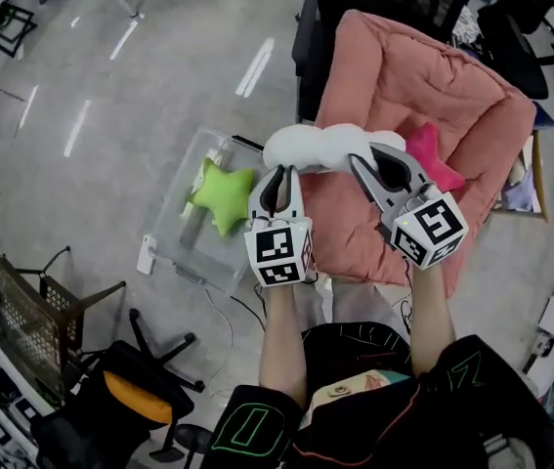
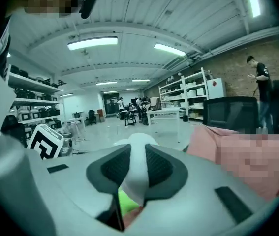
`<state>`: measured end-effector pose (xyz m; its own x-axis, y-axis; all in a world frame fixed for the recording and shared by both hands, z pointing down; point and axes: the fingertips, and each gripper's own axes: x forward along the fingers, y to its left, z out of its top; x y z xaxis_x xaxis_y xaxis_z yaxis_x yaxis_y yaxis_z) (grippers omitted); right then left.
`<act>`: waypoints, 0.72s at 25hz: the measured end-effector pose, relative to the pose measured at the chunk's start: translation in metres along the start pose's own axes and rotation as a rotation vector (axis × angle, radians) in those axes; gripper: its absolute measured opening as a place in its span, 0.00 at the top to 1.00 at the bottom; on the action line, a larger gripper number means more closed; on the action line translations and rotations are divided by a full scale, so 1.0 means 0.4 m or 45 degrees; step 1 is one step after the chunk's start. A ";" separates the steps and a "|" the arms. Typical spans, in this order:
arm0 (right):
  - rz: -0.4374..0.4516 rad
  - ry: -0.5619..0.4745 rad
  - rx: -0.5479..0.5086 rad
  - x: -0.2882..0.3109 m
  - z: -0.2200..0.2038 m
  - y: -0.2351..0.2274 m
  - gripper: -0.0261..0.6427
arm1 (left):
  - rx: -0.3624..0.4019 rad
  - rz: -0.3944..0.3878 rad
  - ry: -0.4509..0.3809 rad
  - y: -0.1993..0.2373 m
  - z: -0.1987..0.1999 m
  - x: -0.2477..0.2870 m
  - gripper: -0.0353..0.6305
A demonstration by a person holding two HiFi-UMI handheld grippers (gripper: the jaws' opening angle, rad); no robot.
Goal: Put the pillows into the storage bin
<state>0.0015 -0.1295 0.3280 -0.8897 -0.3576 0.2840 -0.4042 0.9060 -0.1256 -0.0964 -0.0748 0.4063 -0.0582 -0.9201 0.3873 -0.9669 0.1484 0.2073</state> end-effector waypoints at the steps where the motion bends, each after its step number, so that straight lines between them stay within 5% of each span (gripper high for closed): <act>1: 0.043 0.004 -0.022 0.038 0.007 0.045 0.83 | -0.002 0.028 -0.012 0.044 0.003 -0.027 0.89; 2: 0.082 0.018 -0.053 0.075 0.010 0.090 0.83 | -0.004 0.050 -0.028 0.082 0.006 -0.053 0.96; 8: 0.263 0.165 -0.326 0.261 -0.036 0.342 0.84 | -0.068 0.235 -0.036 0.286 -0.041 -0.194 0.96; 13: 0.383 0.179 -0.323 0.380 -0.054 0.501 0.84 | -0.179 0.405 0.001 0.463 -0.127 -0.320 0.96; 18: 0.413 0.325 -0.342 0.510 -0.158 0.630 0.73 | -0.285 0.585 0.016 0.625 -0.210 -0.453 0.96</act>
<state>-0.2686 0.0402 0.4144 -0.8667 -0.0109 0.4988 -0.0159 0.9999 -0.0058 -0.3068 0.1593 0.4636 -0.4603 -0.7376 0.4940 -0.7654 0.6117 0.2002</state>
